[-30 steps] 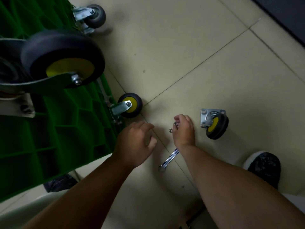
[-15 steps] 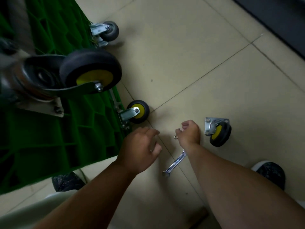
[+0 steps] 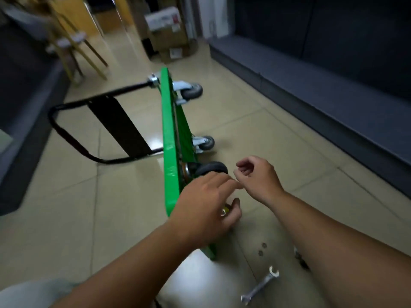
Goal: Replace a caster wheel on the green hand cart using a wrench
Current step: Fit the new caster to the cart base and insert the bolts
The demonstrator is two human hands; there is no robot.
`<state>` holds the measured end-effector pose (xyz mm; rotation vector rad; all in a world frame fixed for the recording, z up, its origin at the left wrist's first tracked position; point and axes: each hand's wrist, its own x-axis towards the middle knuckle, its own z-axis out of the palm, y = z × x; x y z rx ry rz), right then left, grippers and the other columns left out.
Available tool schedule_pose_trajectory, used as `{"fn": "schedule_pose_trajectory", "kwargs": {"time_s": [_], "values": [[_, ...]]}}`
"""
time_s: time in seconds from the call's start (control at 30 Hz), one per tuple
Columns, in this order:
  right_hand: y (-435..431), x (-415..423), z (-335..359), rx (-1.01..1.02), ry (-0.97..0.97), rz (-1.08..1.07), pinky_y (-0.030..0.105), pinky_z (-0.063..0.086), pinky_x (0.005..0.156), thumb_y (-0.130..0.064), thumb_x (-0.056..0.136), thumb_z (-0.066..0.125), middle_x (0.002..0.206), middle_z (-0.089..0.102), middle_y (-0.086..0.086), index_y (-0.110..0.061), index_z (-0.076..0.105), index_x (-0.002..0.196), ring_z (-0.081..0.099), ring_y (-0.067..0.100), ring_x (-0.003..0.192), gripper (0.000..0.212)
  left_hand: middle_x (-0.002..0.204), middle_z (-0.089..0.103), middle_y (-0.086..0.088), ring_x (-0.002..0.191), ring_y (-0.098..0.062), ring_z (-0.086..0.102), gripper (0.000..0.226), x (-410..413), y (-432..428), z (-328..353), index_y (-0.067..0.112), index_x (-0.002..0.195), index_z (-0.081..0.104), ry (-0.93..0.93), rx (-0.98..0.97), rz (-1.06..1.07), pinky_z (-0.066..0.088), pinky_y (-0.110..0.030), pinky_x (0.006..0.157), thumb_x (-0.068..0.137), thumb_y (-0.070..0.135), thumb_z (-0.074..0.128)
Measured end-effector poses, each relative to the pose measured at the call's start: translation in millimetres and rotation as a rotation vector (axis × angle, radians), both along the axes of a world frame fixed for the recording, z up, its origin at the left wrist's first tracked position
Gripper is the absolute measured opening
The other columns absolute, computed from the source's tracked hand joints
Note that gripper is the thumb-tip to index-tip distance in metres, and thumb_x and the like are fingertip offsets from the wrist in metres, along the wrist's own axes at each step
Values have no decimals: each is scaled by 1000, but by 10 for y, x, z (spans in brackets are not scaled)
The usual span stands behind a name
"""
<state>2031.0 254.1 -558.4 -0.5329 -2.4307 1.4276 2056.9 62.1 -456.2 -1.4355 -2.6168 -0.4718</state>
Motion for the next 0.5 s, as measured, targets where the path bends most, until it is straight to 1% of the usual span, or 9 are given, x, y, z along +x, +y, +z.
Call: {"fn": "schedule_pose_trajectory", "kwargs": {"time_s": [0.07, 0.13, 0.17, 0.23, 0.3, 0.33, 0.4, 0.43, 0.5], "values": [[-51, -27, 323, 99, 55, 128, 26, 54, 76, -22, 85, 76, 87, 69, -8, -19, 72, 97, 64, 10, 80, 14, 115, 70, 5, 108, -13, 61, 38, -63, -178, 241, 22, 122, 72, 61, 102, 60, 51, -28, 91, 92, 38, 54], [-129, -58, 541, 212, 91, 246, 25, 53, 79, -26, 85, 77, 94, 68, -8, -21, 71, 102, 63, 10, 86, 19, 124, 65, 8, 118, -8, 55, 41, -161, -360, 354, 27, 128, 67, 100, 155, 194, 46, -24, 99, 92, 42, 56], [-173, -82, 616, 260, 106, 298, 25, 52, 81, -28, 86, 78, 97, 67, -8, -22, 70, 105, 62, 9, 89, 21, 133, 60, 8, 125, -8, 49, 48, -209, -436, 355, 27, 135, 61, 94, 153, 280, 42, -24, 105, 91, 45, 58], [-264, -161, 714, 327, 129, 383, 24, 50, 82, -31, 87, 77, 101, 65, -9, -23, 69, 108, 59, 7, 92, 24, 148, 44, 4, 137, -12, 38, 73, -296, -555, 253, 25, 153, 41, 25, 95, 459, 37, -30, 114, 88, 51, 65], [-336, -281, 773, 389, 150, 455, 23, 47, 83, -33, 87, 77, 105, 64, -11, -23, 68, 113, 57, 4, 94, 29, 151, 36, 4, 137, -14, 38, 95, -358, -634, 79, 25, 161, 21, -147, 66, 577, 41, -31, 111, 85, 53, 71], [-363, -352, 791, 425, 157, 491, 22, 46, 84, -34, 87, 77, 108, 63, -11, -22, 67, 116, 56, 4, 96, 33, 149, 37, 4, 133, -15, 43, 98, -391, -656, 2, 28, 161, 16, -289, 91, 603, 46, -31, 106, 85, 52, 74], [-399, -503, 813, 505, 153, 564, 25, 47, 91, -39, 87, 76, 114, 61, -11, -23, 64, 123, 54, 5, 104, 41, 142, 47, 3, 121, -15, 57, 87, -466, -669, -110, 33, 157, 25, -608, 226, 589, 59, -37, 94, 87, 45, 76], [-413, -586, 817, 543, 142, 597, 28, 48, 95, -42, 87, 75, 117, 60, -11, -24, 62, 126, 53, 6, 107, 44, 138, 53, 3, 114, -15, 63, 77, -501, -668, -157, 33, 152, 33, -711, 290, 558, 63, -39, 88, 87, 40, 75], [-427, -752, 822, 617, 125, 646, 34, 50, 99, -47, 87, 73, 122, 59, -12, -27, 59, 130, 53, 7, 112, 49, 126, 60, 4, 104, -14, 67, 65, -548, -665, -238, 37, 143, 42, -755, 342, 529, 64, -38, 82, 86, 38, 75]]}}
